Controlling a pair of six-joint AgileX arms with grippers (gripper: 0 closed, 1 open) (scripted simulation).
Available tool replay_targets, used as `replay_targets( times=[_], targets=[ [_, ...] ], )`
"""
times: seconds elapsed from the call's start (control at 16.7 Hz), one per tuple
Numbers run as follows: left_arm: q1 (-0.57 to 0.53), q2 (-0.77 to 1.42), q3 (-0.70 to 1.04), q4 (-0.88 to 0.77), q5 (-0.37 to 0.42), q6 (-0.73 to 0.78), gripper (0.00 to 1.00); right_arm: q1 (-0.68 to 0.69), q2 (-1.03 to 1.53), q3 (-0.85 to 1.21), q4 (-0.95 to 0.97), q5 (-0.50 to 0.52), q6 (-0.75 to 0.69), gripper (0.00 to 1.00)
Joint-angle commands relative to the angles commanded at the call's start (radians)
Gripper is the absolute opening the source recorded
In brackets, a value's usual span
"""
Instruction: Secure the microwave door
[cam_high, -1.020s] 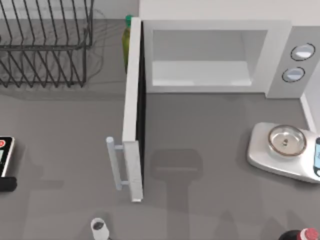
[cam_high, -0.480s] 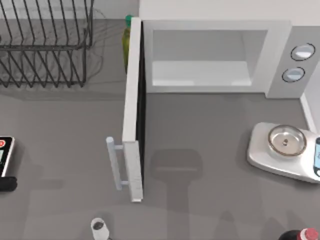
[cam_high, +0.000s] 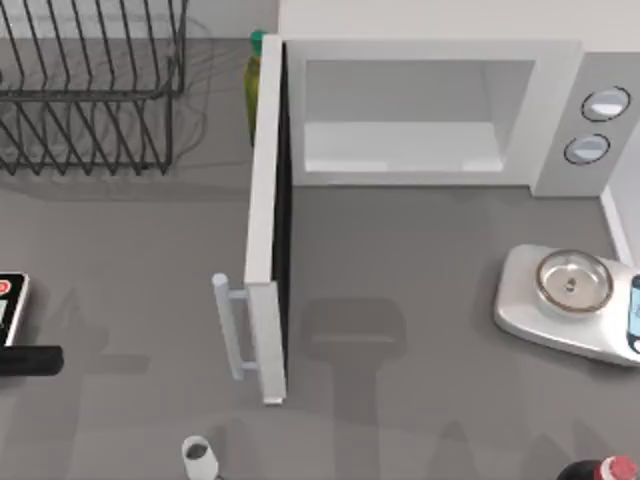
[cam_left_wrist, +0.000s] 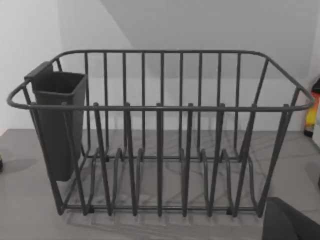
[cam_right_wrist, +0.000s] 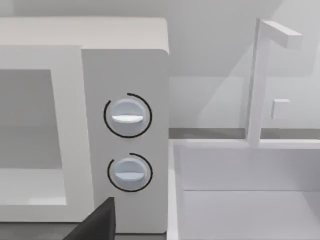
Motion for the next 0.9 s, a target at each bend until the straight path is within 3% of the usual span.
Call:
replay_targets(
  times=[0.3, 0.9],
  targets=[
    [-0.002, -0.003, -0.007, 0.003, -0.002, -0.001, 0.0, 0.0, 0.0, 0.0, 0.0, 0.0, 0.0, 1.0],
    [0.094, -0.003, -0.044, 0.043, 0.094, 0.0, 0.0, 0.0, 0.0, 0.0, 0.0, 0.0, 0.0, 1.0]
  ],
)
